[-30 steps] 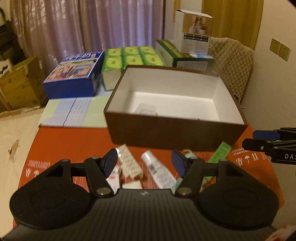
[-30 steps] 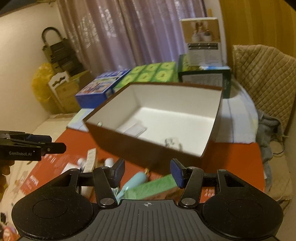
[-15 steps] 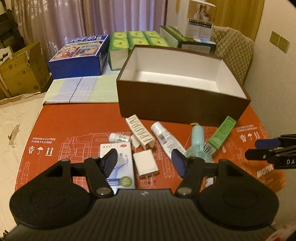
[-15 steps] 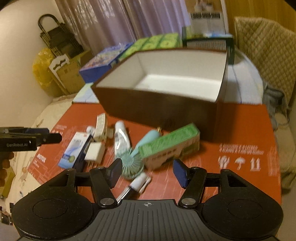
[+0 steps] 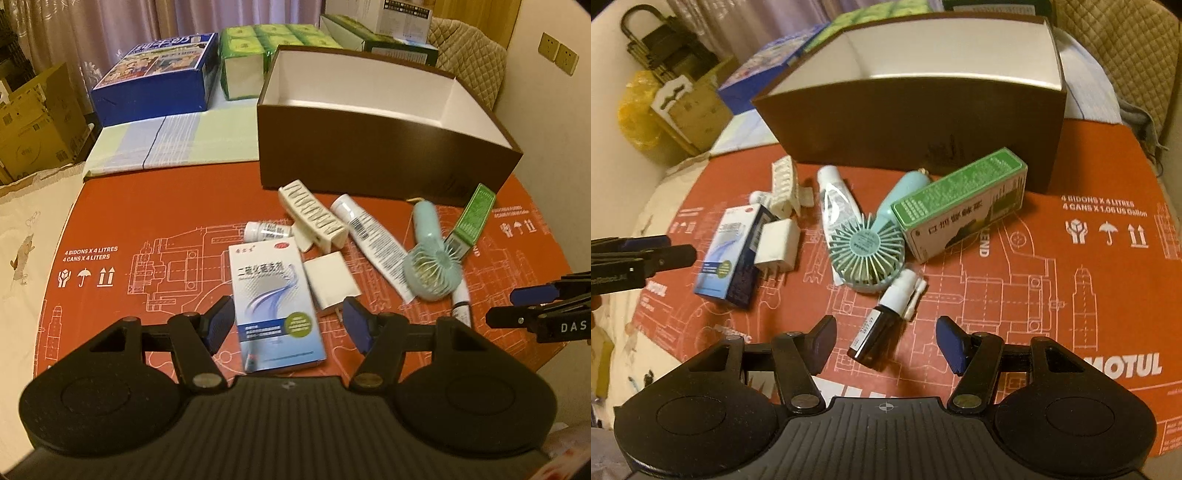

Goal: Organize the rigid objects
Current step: 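Grasp the blue-and-white medicine box with the left tool, then grasp the brown spray bottle with the right tool while the left tool holds the medicine box, then carry both items into the brown box and release the medicine box from the left tool, then lower the spray bottle into the box and open the right tool, then withdraw both tools from the box back toward the table items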

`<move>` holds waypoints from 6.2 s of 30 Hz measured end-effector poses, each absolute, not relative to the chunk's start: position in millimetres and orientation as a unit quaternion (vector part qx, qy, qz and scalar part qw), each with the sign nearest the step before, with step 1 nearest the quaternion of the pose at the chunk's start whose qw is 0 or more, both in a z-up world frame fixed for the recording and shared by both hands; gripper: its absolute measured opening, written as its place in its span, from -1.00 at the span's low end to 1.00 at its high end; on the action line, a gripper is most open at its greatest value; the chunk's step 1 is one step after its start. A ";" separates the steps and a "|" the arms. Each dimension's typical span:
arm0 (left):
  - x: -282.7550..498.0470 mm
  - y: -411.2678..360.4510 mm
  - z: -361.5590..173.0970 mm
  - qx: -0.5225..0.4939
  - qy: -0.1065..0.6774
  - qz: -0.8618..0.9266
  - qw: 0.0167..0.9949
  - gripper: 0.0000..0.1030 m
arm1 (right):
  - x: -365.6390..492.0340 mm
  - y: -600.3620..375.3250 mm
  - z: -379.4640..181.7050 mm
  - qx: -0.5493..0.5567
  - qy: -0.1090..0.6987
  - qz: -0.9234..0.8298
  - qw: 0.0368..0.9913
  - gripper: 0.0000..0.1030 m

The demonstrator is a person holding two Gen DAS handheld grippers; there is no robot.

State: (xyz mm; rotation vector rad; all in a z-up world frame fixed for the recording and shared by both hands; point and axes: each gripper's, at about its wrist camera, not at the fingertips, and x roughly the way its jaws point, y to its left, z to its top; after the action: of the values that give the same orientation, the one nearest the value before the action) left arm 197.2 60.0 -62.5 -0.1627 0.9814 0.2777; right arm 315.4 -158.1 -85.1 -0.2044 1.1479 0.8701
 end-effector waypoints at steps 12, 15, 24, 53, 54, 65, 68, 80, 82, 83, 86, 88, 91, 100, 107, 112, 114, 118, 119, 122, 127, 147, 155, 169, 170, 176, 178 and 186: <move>208.8 70.3 -92.0 -0.073 0.492 0.126 0.858 0.19 | 306.4 -135.8 -116.4 -0.127 0.529 0.351 0.762 0.12; 213.6 71.9 -97.5 -0.070 0.498 0.128 0.855 0.19 | 305.7 -134.7 -119.7 -0.133 0.523 0.344 0.768 0.11; 225.7 76.5 -108.2 -0.073 0.507 0.126 0.849 0.19 | 300.0 -134.5 -121.9 -0.149 0.505 0.344 0.777 -0.03; 204.2 99.7 -124.8 -0.053 0.516 0.127 0.845 0.20 | 308.5 -144.0 -123.3 -0.135 0.493 0.334 0.792 -0.17; 205.7 100.5 -125.1 -0.054 0.515 0.127 0.846 0.20 | 308.3 -141.7 -124.3 -0.138 0.492 0.335 0.792 -0.16; 211.9 95.7 -129.0 -0.032 0.508 0.107 0.854 0.19 | 299.1 -133.6 -126.3 -0.167 0.483 0.331 0.794 -0.61; 211.5 96.0 -128.7 -0.029 0.507 0.101 0.856 0.18 | 297.2 -136.0 -126.1 -0.162 0.485 0.324 0.796 -0.61; 196.3 103.8 -103.4 -0.025 0.473 0.086 0.876 0.18 | 285.4 -143.7 -105.7 -0.133 0.470 0.309 0.816 -0.62; 192.5 105.1 -94.5 -0.026 0.464 0.084 0.882 0.18 | 283.0 -144.5 -99.0 -0.126 0.463 0.311 0.820 -0.61; 191.4 105.6 -90.4 -0.027 0.460 0.082 0.884 0.18 | 282.4 -144.4 -95.6 -0.123 0.461 0.311 0.822 -0.62; 190.2 105.4 -77.3 -0.025 0.449 0.080 0.890 0.18 | 279.0 -143.5 -82.7 -0.111 0.449 0.317 0.828 -0.61; 190.7 105.1 -68.0 -0.027 0.440 0.075 0.894 0.18 | 278.4 -142.4 -73.5 -0.103 0.440 0.324 0.831 -0.62; 196.0 101.1 -54.6 -0.024 0.430 0.068 0.900 0.18 | 281.1 -140.3 -59.2 -0.089 0.427 0.334 0.836 -0.62; 240.4 87.8 -16.7 -0.013 0.385 0.065 0.921 0.18 | 315.0 -132.8 -11.7 -0.062 0.382 0.364 0.847 -0.61; 290.3 80.6 10.6 0.006 0.350 0.079 0.933 0.18 | 367.6 -122.0 13.0 -0.061 0.357 0.377 0.853 -0.61; 335.8 81.2 18.9 0.012 0.344 0.079 0.936 0.18 | 409.2 -111.3 22.8 -0.066 0.340 0.381 0.857 -0.61; 355.6 80.2 18.9 0.022 0.346 0.079 0.935 0.18 | 425.4 -106.6 24.0 -0.070 0.336 0.380 0.859 -0.61; 392.7 82.3 14.2 0.036 0.358 0.080 0.929 0.18 | 455.6 -98.1 20.1 -0.078 0.338 0.376 0.860 -0.61; 401.3 83.1 12.0 0.040 0.362 0.081 0.928 0.18 | 461.8 -95.8 17.6 -0.080 0.339 0.373 0.860 -0.61; 426.8 88.2 1.7 0.039 0.379 0.080 0.921 0.18 | 481.7 -88.7 9.0 -0.087 0.347 0.367 0.859 -0.61; 461.9 96.3 -18.9 0.038 0.407 0.079 0.909 0.18 | 509.1 -78.5 -8.3 -0.099 0.364 0.357 0.854 -0.61; 535.7 110.4 -70.4 0.076 0.452 0.080 0.885 0.20 | 568.1 -53.5 -51.6 -0.125 0.408 0.331 0.841 -0.61; 537.7 115.0 -74.1 0.067 0.458 0.080 0.883 0.23 | 574.4 -48.8 -56.4 -0.129 0.410 0.329 0.841 -0.61; 526.7 118.1 -70.9 0.043 0.457 0.072 0.886 0.30 | 576.5 -45.3 -58.4 -0.132 0.398 0.323 0.848 -0.04; 525.4 117.8 -69.8 0.042 0.456 0.071 0.886 0.33 | 574.7 -46.2 -57.3 -0.131 0.396 0.327 0.848 0.06; 517.4 116.0 -62.2 0.033 0.451 0.071 0.889 0.33 | 563.3 -48.6 -53.2 -0.132 0.397 0.340 0.842 0.14; 514.6 115.2 -58.7 0.030 0.449 0.072 0.890 0.33 | 559.2 -50.5 -51.7 -0.128 0.399 0.341 0.841 0.14; 497.1 108.3 -41.0 0.018 0.439 0.078 0.895 0.33 | 543.9 -56.8 -41.2 -0.117 0.397 0.344 0.843 0.17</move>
State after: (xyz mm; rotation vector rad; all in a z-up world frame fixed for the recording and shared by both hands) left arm 497.1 108.3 -41.0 0.0379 0.9099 0.1607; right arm 543.9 -56.8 -41.2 -0.2479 0.8384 0.7258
